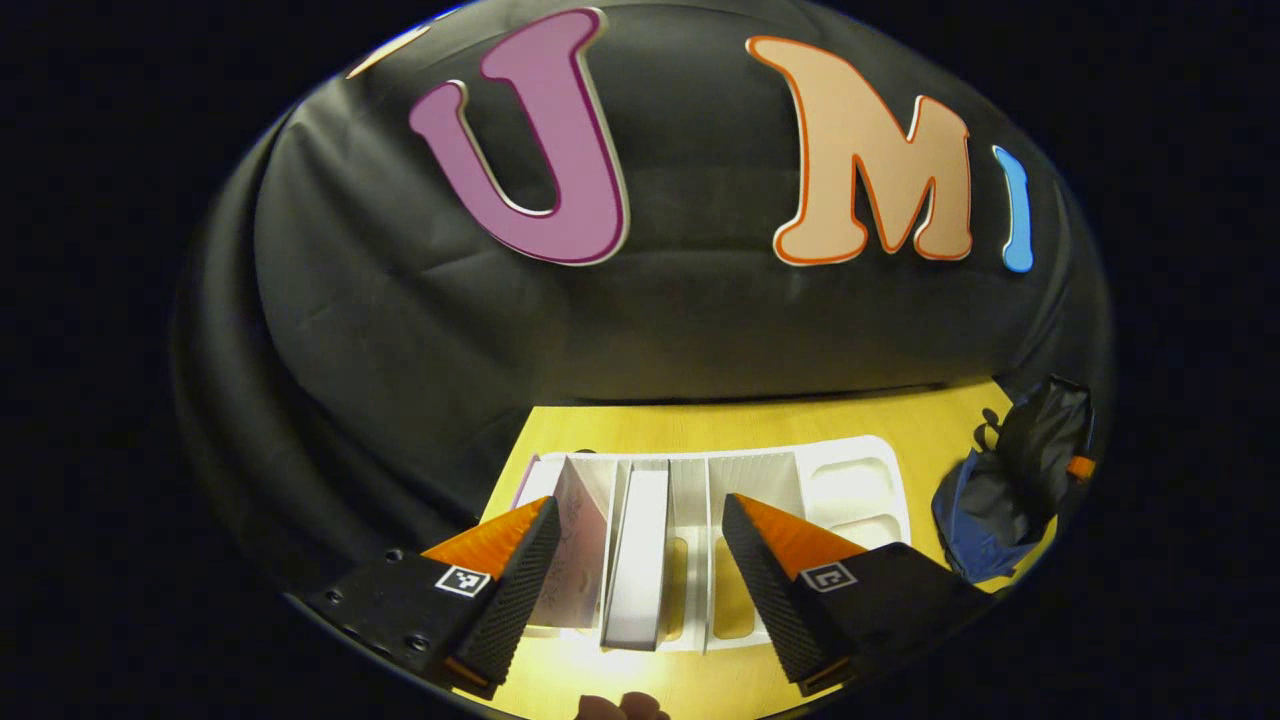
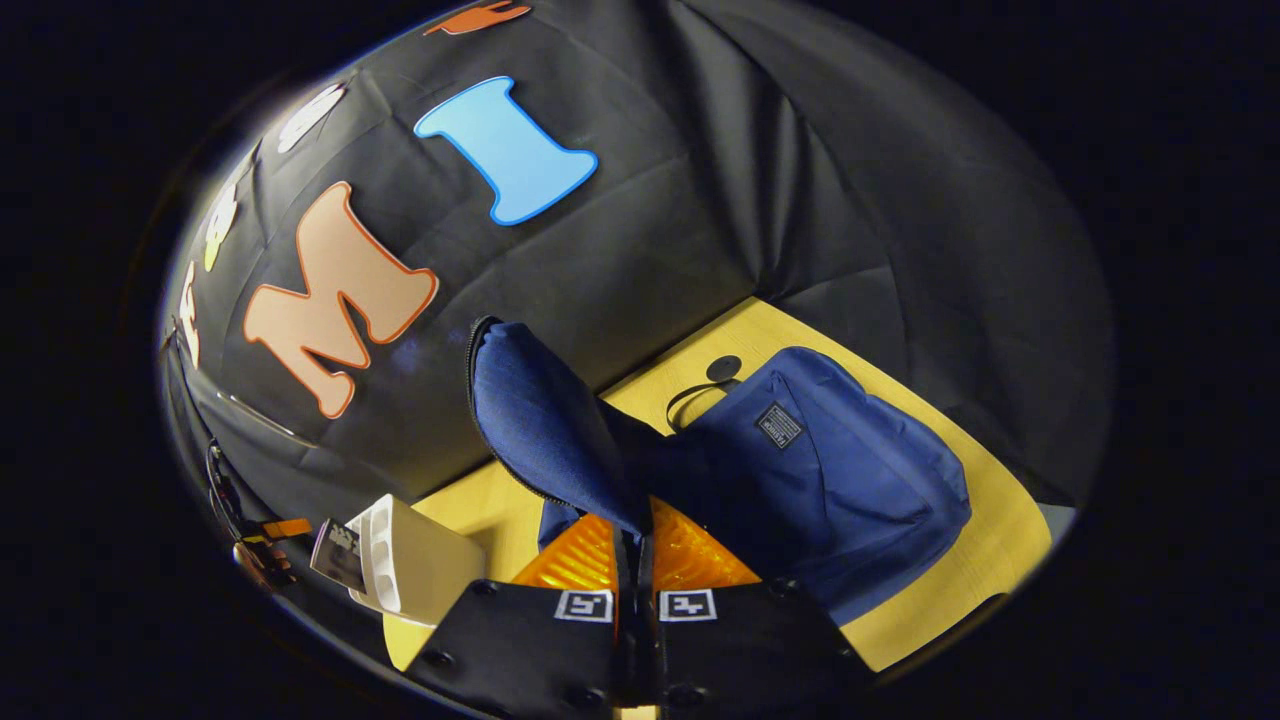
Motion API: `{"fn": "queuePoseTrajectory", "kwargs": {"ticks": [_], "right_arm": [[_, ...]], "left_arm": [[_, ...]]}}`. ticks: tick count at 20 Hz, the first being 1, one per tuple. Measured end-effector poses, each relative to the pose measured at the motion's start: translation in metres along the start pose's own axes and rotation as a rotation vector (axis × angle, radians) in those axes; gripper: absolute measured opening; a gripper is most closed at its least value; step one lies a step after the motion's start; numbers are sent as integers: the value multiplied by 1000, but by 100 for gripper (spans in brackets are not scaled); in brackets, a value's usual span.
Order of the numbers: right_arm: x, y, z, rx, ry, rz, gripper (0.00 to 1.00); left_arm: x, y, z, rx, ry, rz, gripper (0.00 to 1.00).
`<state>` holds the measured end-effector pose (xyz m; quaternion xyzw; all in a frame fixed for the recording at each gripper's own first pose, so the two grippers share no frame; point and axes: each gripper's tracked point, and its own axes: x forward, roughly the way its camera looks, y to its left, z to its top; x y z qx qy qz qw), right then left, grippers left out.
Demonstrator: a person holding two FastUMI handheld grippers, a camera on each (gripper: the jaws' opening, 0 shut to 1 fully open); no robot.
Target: Open the schoolbag, grab two books from the bookshelf and put them into the schoolbag.
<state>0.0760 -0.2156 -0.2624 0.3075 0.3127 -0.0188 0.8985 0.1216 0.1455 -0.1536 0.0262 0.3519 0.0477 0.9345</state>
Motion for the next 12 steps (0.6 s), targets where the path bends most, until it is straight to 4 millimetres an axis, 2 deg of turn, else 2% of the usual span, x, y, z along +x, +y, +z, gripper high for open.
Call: {"fn": "queuePoseTrajectory", "kwargs": {"ticks": [4,9,12], "right_arm": [[-3,-1,2,-21,-6,-5,4],[-2,-1,1,-15,-4,-5,3],[-2,-1,1,-14,-2,-6,3]], "left_arm": [[26,6,-14,38,93,25,92],[42,2,-35,34,177,9,92],[51,-2,-49,-1,223,-10,87]]}}
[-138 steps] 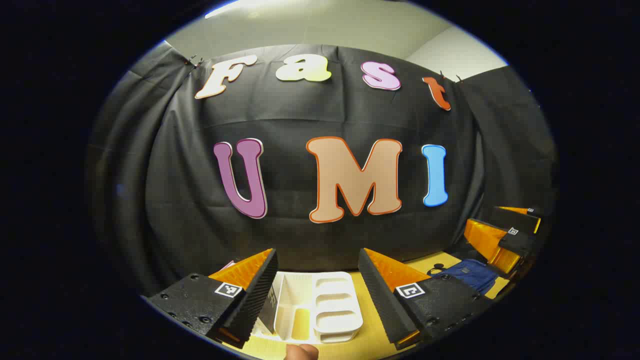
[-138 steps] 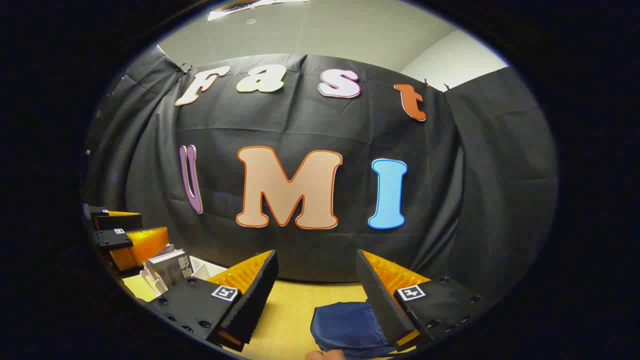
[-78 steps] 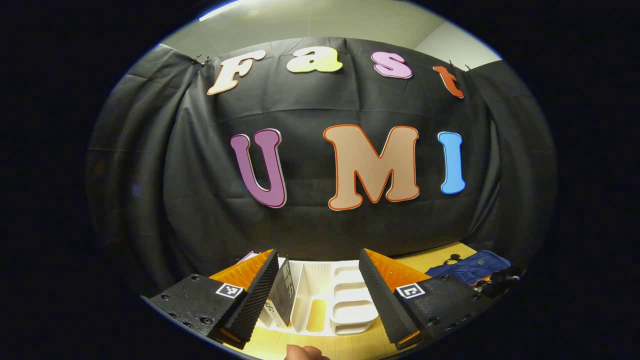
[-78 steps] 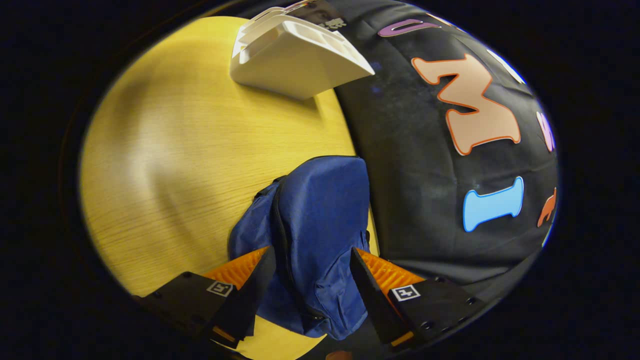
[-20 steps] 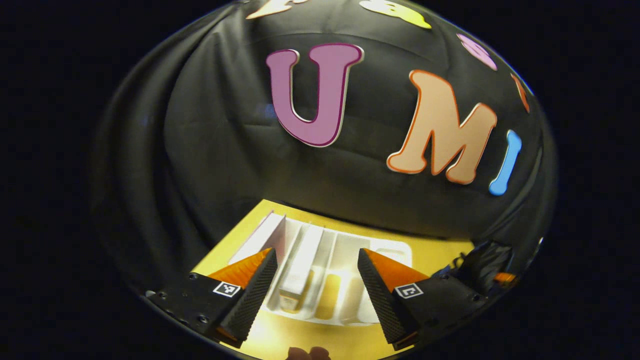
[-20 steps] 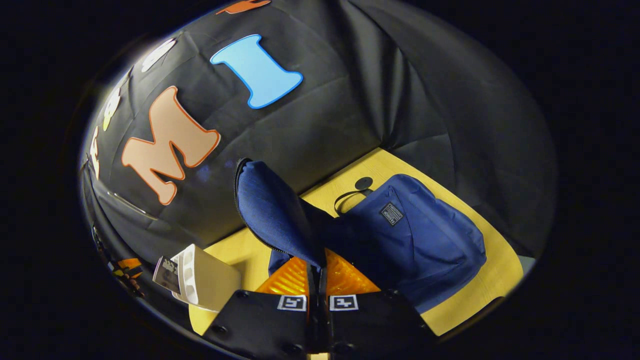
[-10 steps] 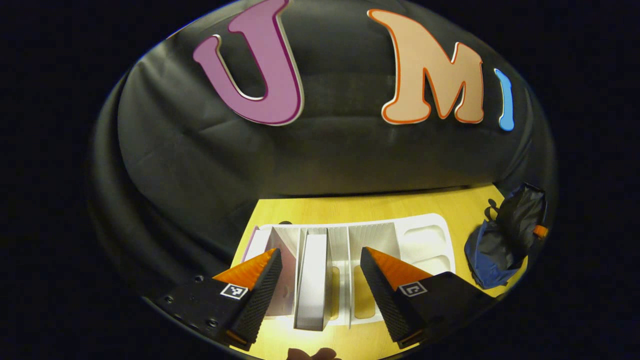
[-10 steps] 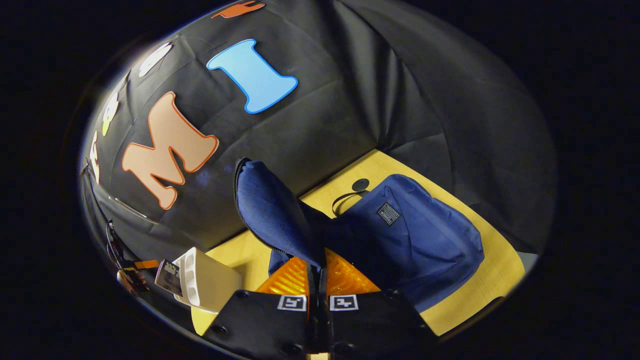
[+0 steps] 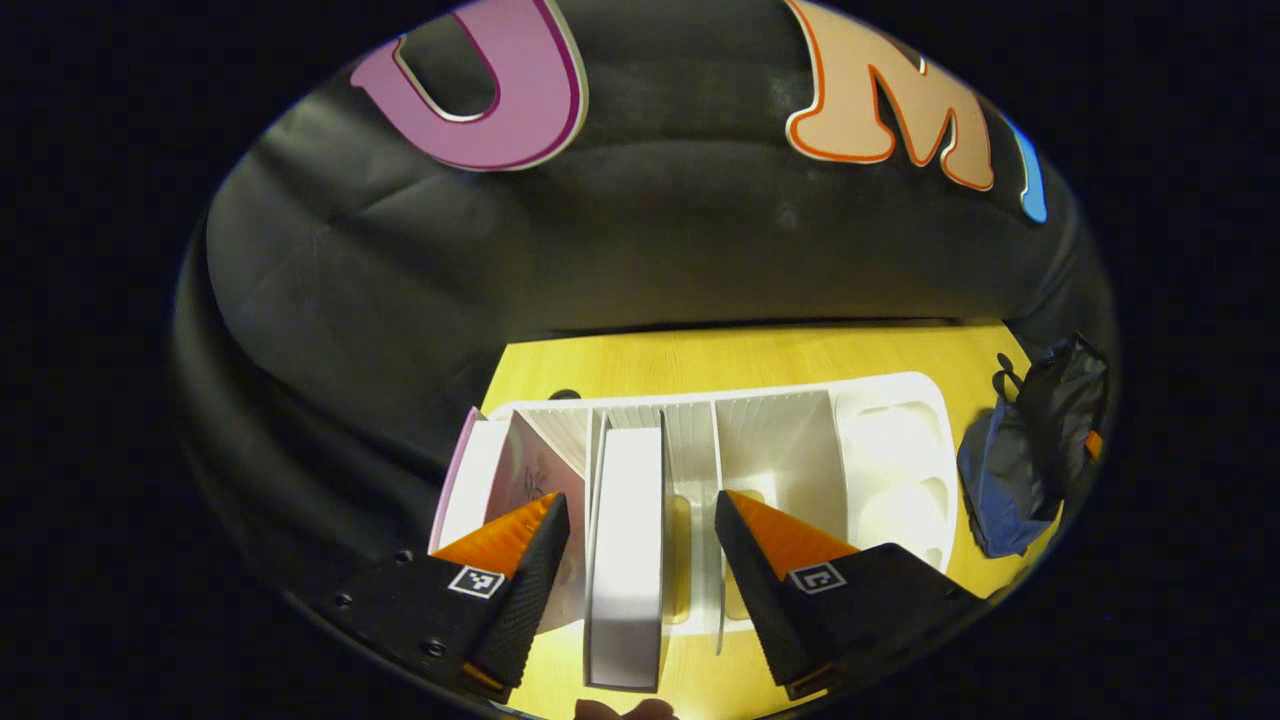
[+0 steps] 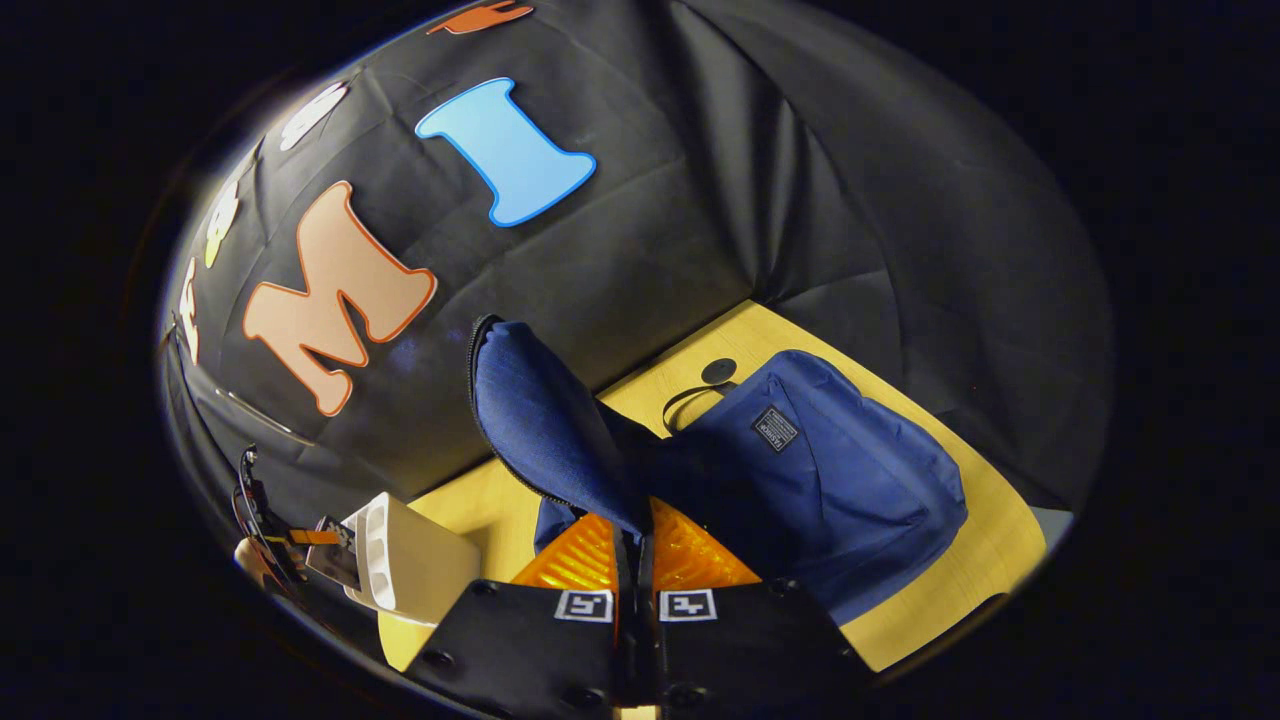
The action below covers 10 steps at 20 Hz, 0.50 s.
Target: Open the schoolbag, grab two books from the bookshelf and put them into the schoolbag.
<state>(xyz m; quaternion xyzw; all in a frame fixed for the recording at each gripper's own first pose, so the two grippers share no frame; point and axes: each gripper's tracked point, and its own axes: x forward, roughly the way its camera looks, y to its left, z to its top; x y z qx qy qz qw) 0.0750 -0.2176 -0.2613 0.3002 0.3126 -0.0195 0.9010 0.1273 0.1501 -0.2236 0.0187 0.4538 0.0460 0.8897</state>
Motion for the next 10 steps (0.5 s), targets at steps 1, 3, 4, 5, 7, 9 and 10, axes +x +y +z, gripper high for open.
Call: {"fn": "queuePoseTrajectory", "kwargs": {"ticks": [1,3,4,5,7,9,10], "right_arm": [[0,0,1,1,0,-1,4],[0,-1,2,6,-1,0,3],[-1,-2,0,8,0,0,4],[-1,-1,1,9,-1,-1,4],[-1,-2,1,5,3,-2,3],[-1,-2,1,-2,7,-2,3],[-1,-2,0,-5,8,-3,3]], "left_arm": [[2,0,-4,-3,15,4,86],[7,3,-12,1,46,18,82],[10,10,-19,14,83,49,79],[15,9,-25,24,104,42,61],[14,-6,-21,23,101,-19,46],[10,-9,-22,52,120,-22,37],[12,-8,-22,53,122,-19,37]]}}
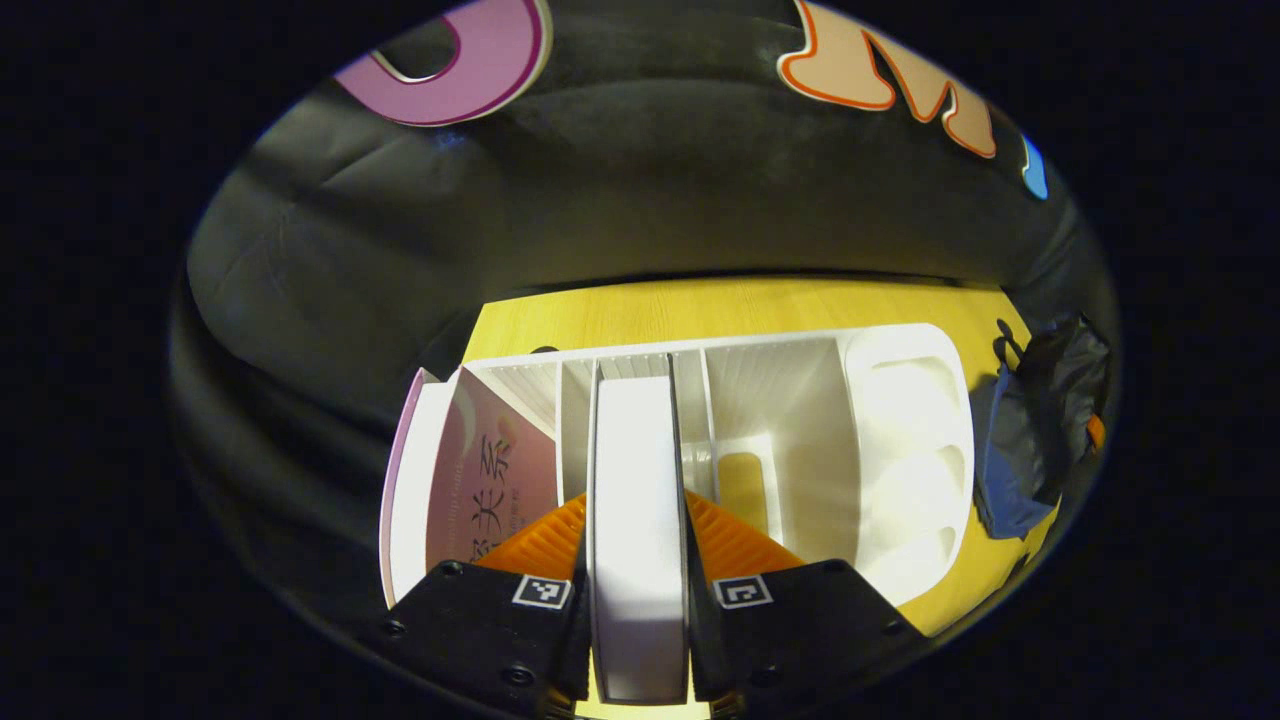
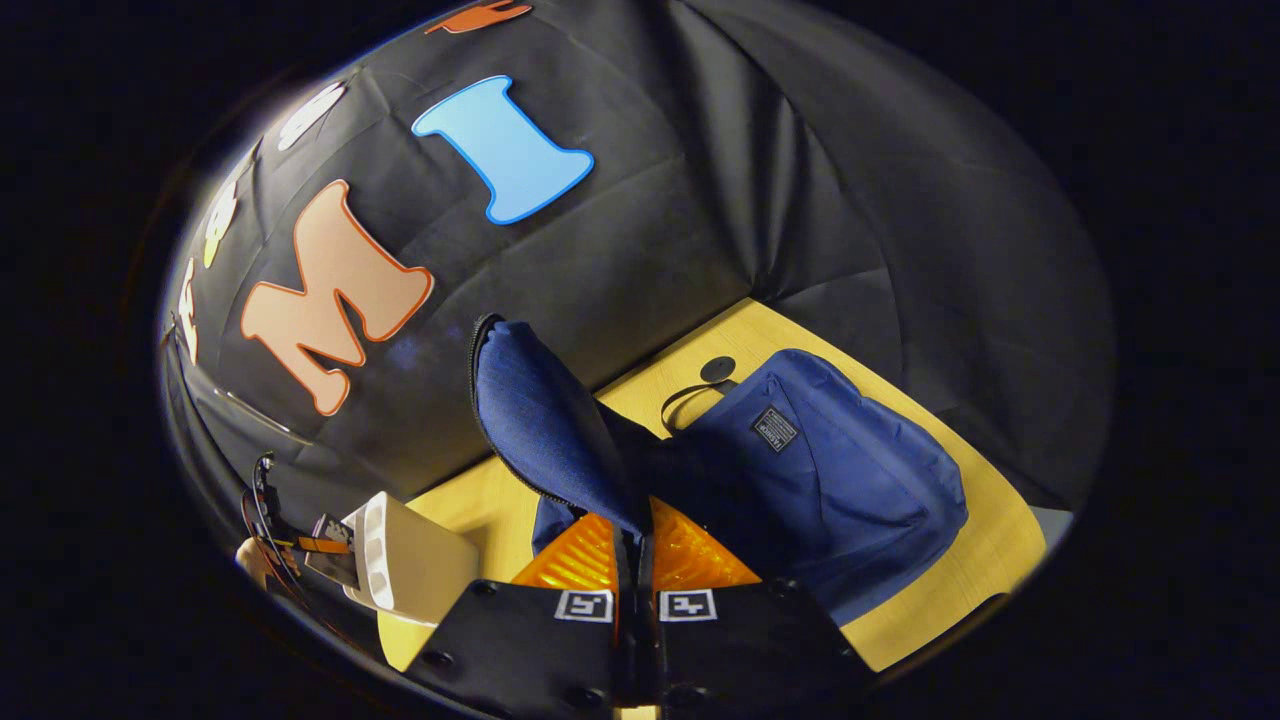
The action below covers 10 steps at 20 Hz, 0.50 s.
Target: Open the schoolbag, grab two books from the bookshelf and put them into the schoolbag.
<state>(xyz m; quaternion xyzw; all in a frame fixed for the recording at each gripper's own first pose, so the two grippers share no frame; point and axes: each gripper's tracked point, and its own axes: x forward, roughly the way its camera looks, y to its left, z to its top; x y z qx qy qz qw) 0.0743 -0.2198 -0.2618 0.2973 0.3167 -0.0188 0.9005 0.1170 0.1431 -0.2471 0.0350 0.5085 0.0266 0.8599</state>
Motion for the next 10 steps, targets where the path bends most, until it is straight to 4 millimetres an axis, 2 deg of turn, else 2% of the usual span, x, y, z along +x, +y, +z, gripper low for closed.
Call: {"fn": "queuePoseTrajectory", "kwargs": {"ticks": [3,4,5,7,10], "right_arm": [[1,1,0,2,1,0,4],[1,1,0,6,0,0,3],[2,2,1,12,0,2,3],[1,2,1,21,0,2,3],[2,0,0,19,3,3,3]], "left_arm": [[-2,1,-2,-4,11,4,34],[-2,2,-2,-4,10,0,37],[-5,3,-3,-3,12,-3,34],[-15,9,-1,21,0,5,36],[-32,13,12,44,-49,7,35]]}}
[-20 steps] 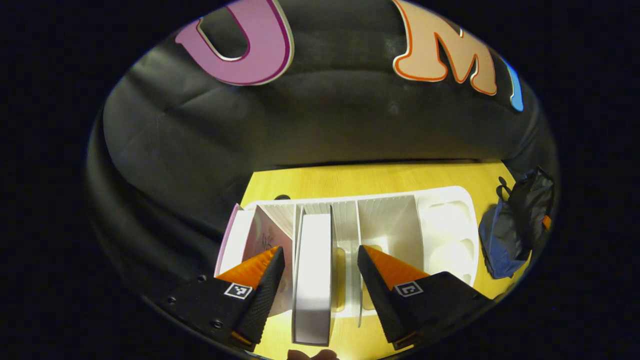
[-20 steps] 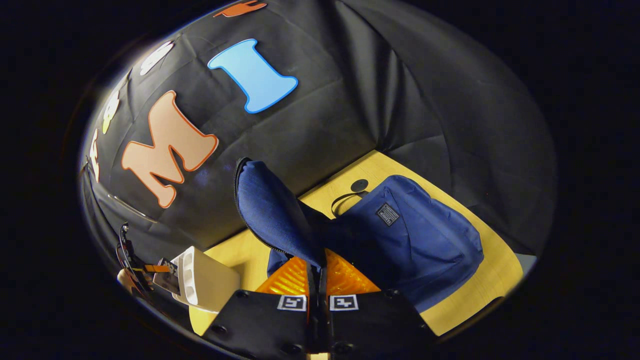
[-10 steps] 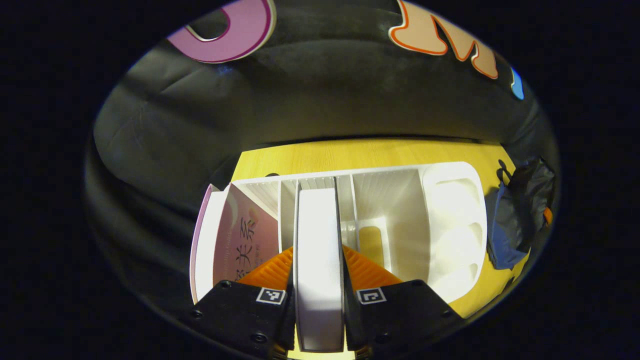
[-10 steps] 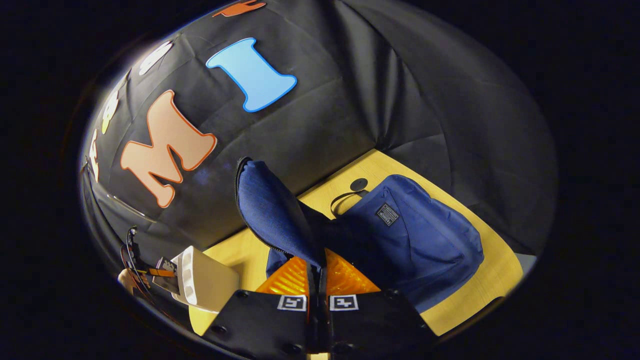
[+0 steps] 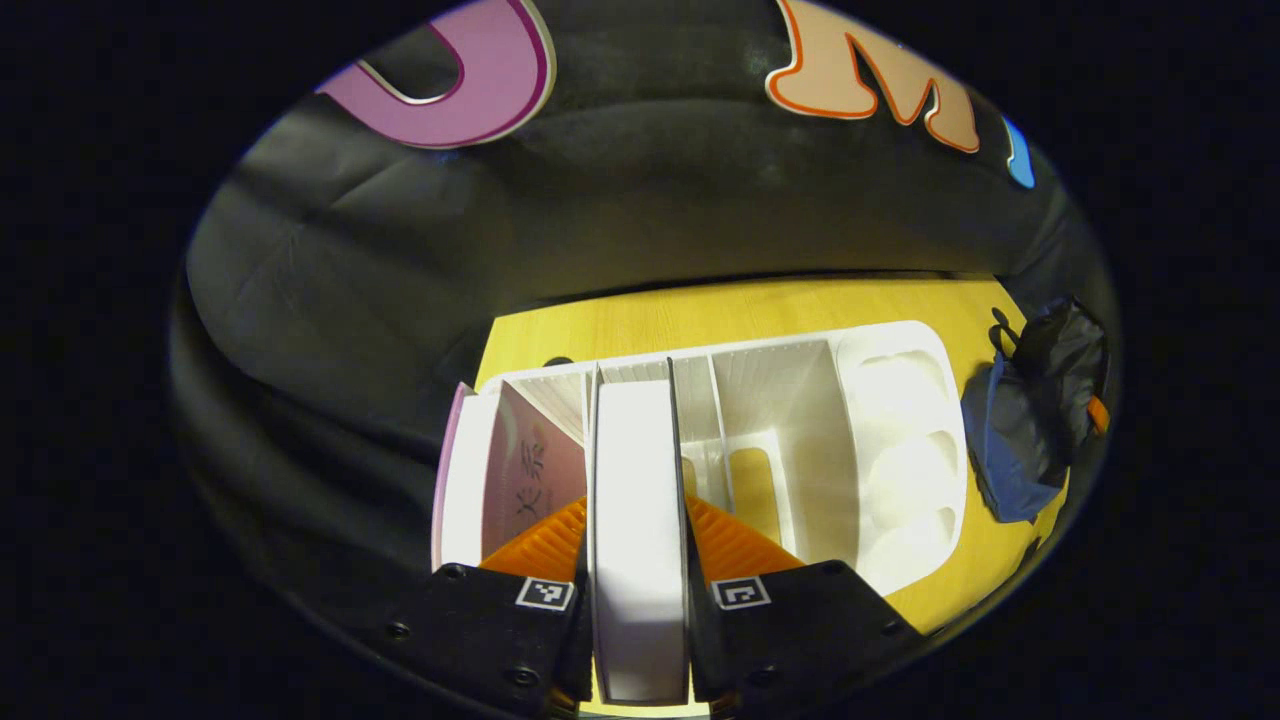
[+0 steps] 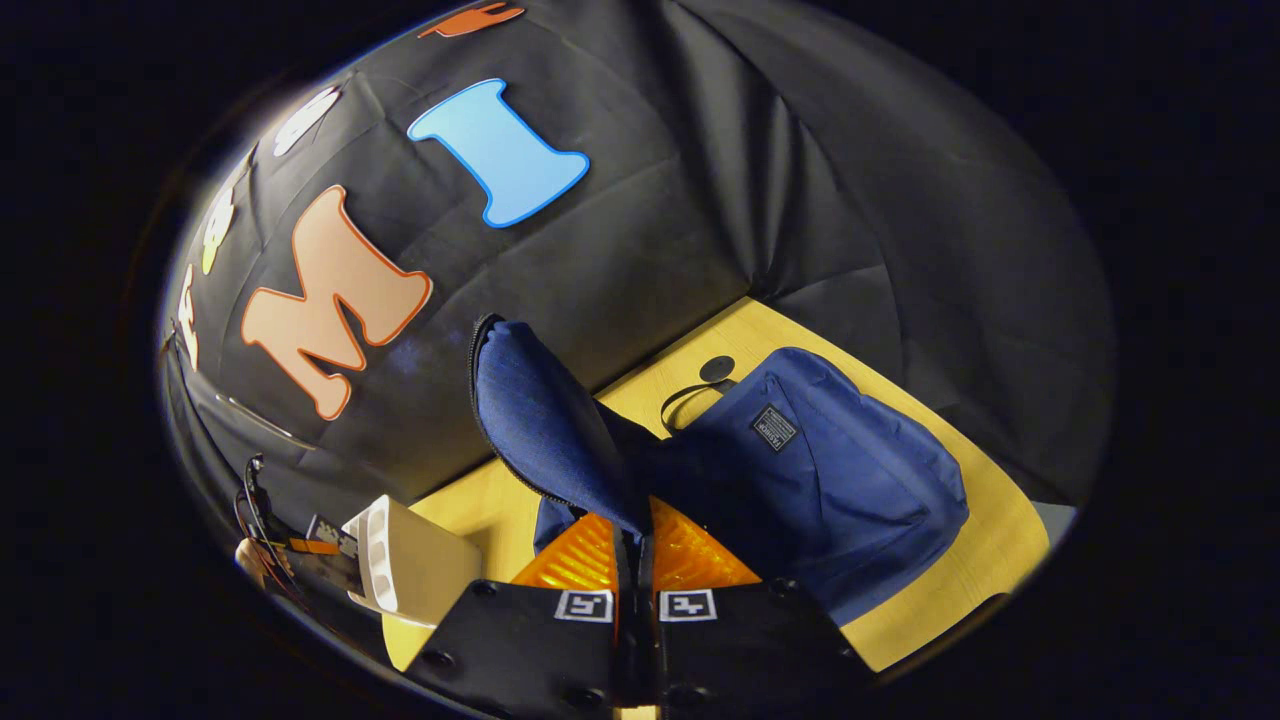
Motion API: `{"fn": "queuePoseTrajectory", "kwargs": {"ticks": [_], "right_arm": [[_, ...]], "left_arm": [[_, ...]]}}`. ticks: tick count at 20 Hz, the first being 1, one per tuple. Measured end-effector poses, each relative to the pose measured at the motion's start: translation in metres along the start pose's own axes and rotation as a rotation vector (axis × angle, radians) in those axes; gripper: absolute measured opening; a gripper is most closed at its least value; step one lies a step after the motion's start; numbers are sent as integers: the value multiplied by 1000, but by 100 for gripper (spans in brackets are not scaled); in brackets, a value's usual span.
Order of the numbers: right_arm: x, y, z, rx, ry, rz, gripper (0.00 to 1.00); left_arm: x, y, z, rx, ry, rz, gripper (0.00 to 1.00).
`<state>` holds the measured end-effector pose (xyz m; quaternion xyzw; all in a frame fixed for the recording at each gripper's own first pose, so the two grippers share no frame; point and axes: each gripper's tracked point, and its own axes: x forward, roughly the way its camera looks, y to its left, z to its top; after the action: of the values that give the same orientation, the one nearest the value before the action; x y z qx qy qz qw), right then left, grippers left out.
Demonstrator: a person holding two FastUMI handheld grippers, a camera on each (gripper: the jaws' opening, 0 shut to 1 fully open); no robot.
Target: Open the schoolbag, grab two books from the bookshelf and put them into the schoolbag.
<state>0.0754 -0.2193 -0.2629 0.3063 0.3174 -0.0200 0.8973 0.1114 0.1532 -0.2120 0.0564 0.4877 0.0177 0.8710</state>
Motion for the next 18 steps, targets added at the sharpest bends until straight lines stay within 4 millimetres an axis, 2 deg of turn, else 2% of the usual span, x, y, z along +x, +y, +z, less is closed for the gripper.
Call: {"fn": "queuePoseTrajectory", "kwargs": {"ticks": [3,4,6,7,9,11,15,16,17,18], "right_arm": [[1,1,1,-9,3,0,6],[0,1,0,-11,3,-1,4],[0,1,0,-13,2,-2,3],[1,2,0,-14,2,-2,6],[1,2,0,-19,1,-1,4],[1,3,-1,-20,0,-1,6],[1,3,-1,-23,4,0,4],[0,2,-2,-24,5,1,6],[1,3,-1,-25,7,1,3],[0,2,-2,-28,9,2,4]], "left_arm": [[-14,2,7,9,-35,-12,35],[-17,3,9,14,-43,-15,34],[-26,4,12,11,-56,-11,35],[-31,5,12,6,-62,-11,35],[-41,6,18,-17,-78,-29,35],[-55,6,25,-42,-98,-50,35],[-85,5,47,-96,-160,-97,35],[-93,2,51,-111,-175,-115,37],[-98,3,54,-130,-182,-123,32],[-104,4,56,-137,-189,-128,32]]}}
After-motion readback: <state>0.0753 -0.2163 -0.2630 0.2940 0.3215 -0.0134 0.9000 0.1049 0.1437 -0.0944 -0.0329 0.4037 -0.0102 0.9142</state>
